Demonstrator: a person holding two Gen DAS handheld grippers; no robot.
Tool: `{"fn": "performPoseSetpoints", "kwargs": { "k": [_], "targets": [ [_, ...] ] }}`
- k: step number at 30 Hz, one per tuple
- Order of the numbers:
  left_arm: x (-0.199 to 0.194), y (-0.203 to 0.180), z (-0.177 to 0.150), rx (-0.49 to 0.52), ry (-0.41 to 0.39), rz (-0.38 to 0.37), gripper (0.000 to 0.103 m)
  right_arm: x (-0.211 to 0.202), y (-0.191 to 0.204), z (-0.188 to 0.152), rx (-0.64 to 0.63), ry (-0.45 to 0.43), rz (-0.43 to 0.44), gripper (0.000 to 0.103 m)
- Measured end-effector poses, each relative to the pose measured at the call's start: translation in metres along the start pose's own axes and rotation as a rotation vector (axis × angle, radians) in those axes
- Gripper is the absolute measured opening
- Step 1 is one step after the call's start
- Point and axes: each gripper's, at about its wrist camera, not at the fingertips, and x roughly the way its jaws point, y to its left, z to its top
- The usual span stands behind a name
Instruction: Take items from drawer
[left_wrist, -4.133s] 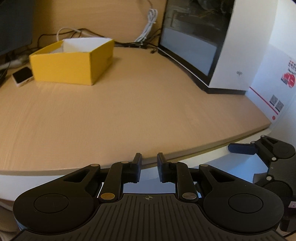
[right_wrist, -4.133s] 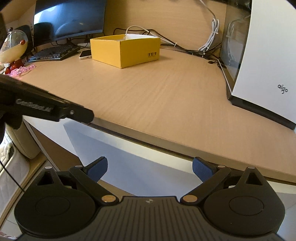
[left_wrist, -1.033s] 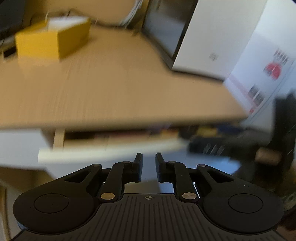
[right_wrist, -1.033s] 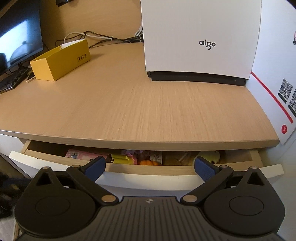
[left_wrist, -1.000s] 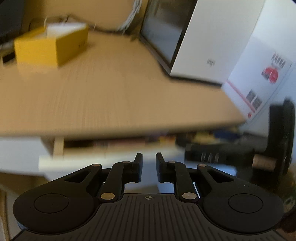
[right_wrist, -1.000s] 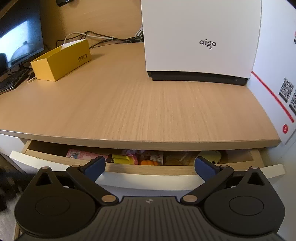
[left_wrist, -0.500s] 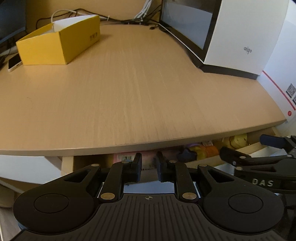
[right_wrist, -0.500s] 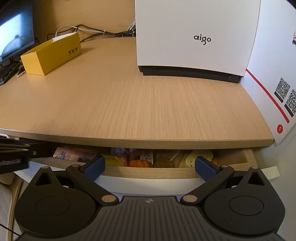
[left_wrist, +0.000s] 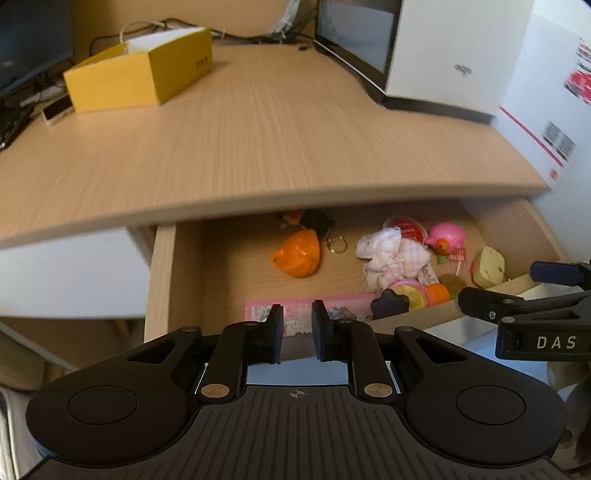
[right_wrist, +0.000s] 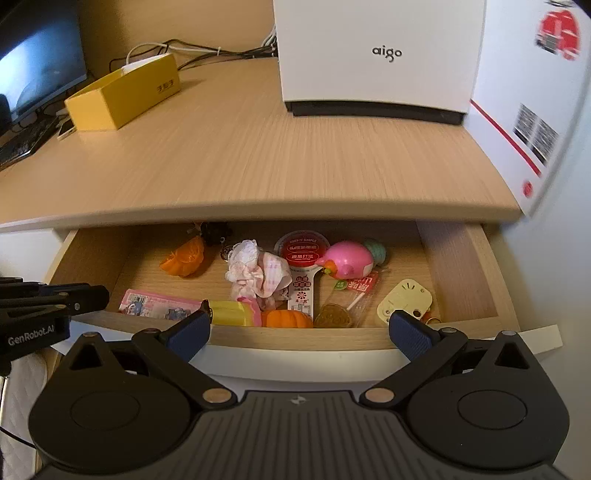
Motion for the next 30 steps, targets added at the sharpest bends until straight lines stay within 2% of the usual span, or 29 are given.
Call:
{"fn": "performPoseSetpoints", "kwargs": {
  "k": [3,6,10,12,14,16,19,21,23,27,29,30],
  "targets": [
    [-0.01,0.003,-0.013,0.016,0.037,-0.04,0.018,-0.017,0.003,-0.023,-0.005,-0.013,-0.003,0.103],
    [-0.017,0.011,-0.029,-0.012,0.056,-0.061,0.018,-0.032,0.004,-0.04,-0.015,-0.006,-0.001,0.103],
    [-0.027,0.018,-0.044,-0.081,0.086,-0.085,0.018,-0.045,0.006,-0.043,0.004,0.089,0.006,0.102],
    [-0.03,0.02,-0.049,-0.103,0.098,-0.111,0.018,-0.051,0.009,-0.045,-0.009,0.109,0.01,0.093],
    [-0.033,0.02,-0.051,-0.08,0.106,-0.147,0.018,-0.054,0.014,-0.047,-0.028,0.121,-0.024,0.089],
    [-0.034,0.021,-0.05,-0.06,0.118,-0.168,0.018,-0.066,0.017,-0.044,-0.05,0.087,-0.009,0.088],
    [-0.033,0.026,-0.039,-0.101,0.113,-0.222,0.018,-0.084,0.016,-0.033,-0.081,0.0,0.005,0.088],
    [-0.033,0.027,-0.025,-0.123,0.086,-0.246,0.018,-0.087,0.01,-0.025,-0.077,-0.009,0.009,0.088],
    [-0.025,0.026,-0.007,-0.138,0.078,-0.239,0.018,-0.087,0.004,-0.021,-0.099,-0.015,0.028,0.088],
    [0.017,0.028,0.023,-0.179,0.205,-0.136,0.018,-0.073,-0.006,-0.01,-0.123,-0.045,0.011,0.088],
    [0.039,0.021,0.032,-0.105,0.302,-0.1,0.018,-0.062,-0.014,-0.004,-0.076,-0.049,0.028,0.088],
    [0.049,0.018,0.033,-0.081,0.351,-0.105,0.018,-0.058,-0.019,0.0,-0.044,-0.049,0.04,0.088]
  ]
}}
